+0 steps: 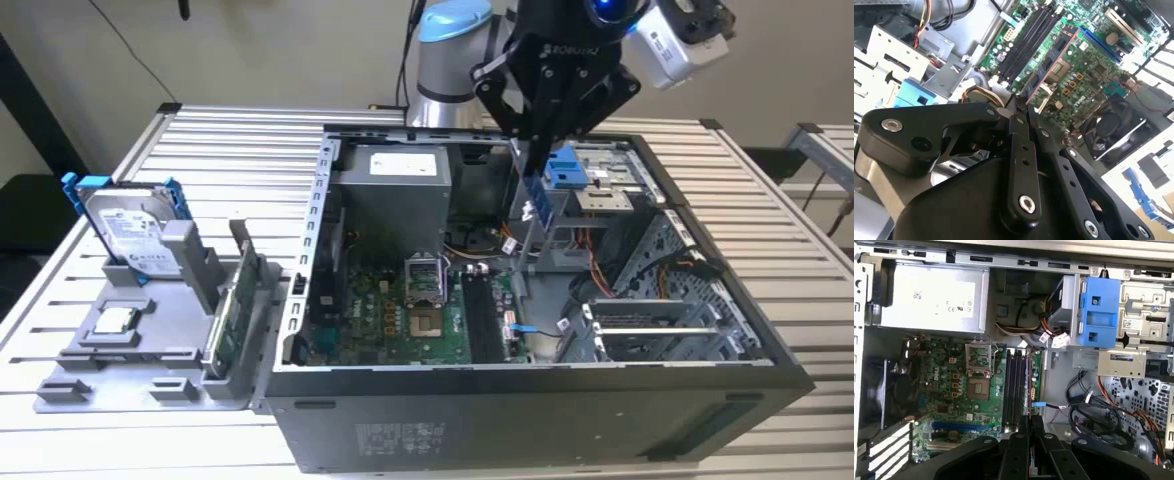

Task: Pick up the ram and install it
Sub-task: 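Insert the ram into the slot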

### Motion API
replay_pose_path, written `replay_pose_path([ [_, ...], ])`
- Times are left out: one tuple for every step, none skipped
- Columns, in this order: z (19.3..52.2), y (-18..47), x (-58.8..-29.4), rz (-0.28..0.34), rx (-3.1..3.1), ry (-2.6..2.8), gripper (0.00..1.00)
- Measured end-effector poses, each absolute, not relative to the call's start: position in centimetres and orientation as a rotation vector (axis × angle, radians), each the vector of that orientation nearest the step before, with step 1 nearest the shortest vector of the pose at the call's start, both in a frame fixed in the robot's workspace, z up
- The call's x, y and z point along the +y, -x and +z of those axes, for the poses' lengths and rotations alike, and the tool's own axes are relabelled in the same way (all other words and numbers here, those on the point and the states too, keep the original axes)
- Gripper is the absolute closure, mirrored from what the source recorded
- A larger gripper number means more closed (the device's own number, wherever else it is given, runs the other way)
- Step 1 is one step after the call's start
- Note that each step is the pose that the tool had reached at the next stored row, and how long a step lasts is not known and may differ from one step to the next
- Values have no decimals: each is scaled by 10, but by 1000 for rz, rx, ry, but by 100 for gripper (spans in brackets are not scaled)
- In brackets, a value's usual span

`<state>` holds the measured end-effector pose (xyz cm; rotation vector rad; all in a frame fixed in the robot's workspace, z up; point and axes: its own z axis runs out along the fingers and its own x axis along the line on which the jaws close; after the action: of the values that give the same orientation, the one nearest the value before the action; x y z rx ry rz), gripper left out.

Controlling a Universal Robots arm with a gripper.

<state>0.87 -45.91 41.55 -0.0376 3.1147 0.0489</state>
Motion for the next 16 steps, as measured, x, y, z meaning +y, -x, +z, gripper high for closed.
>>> replay_pose_path([
  [415, -9, -459, 49, 3115, 15, 86],
  [415, -9, -459, 48, 3114, -6, 86],
  [415, -9, -459, 48, 3114, -28, 86],
  [414, -9, -459, 48, 3114, -50, 86],
  [414, -9, -459, 47, 3113, -71, 86],
  [414, -9, -459, 47, 3112, -92, 86],
  [414, -9, -459, 47, 3111, -113, 86],
  [413, -9, -459, 47, 3110, -133, 86],
  [413, -9, -459, 46, 3109, -152, 86],
  [413, -9, -459, 46, 3108, -171, 86],
  [412, -9, -459, 46, 3107, -184, 86],
  [412, -9, -459, 46, 3107, -190, 86],
  [411, -9, -459, 46, 3107, -190, 86],
  [411, -9, -459, 46, 3107, -190, 86],
  [409, -9, -459, 46, 3107, -190, 86],
  [408, -9, -459, 46, 3107, -189, 86],
])
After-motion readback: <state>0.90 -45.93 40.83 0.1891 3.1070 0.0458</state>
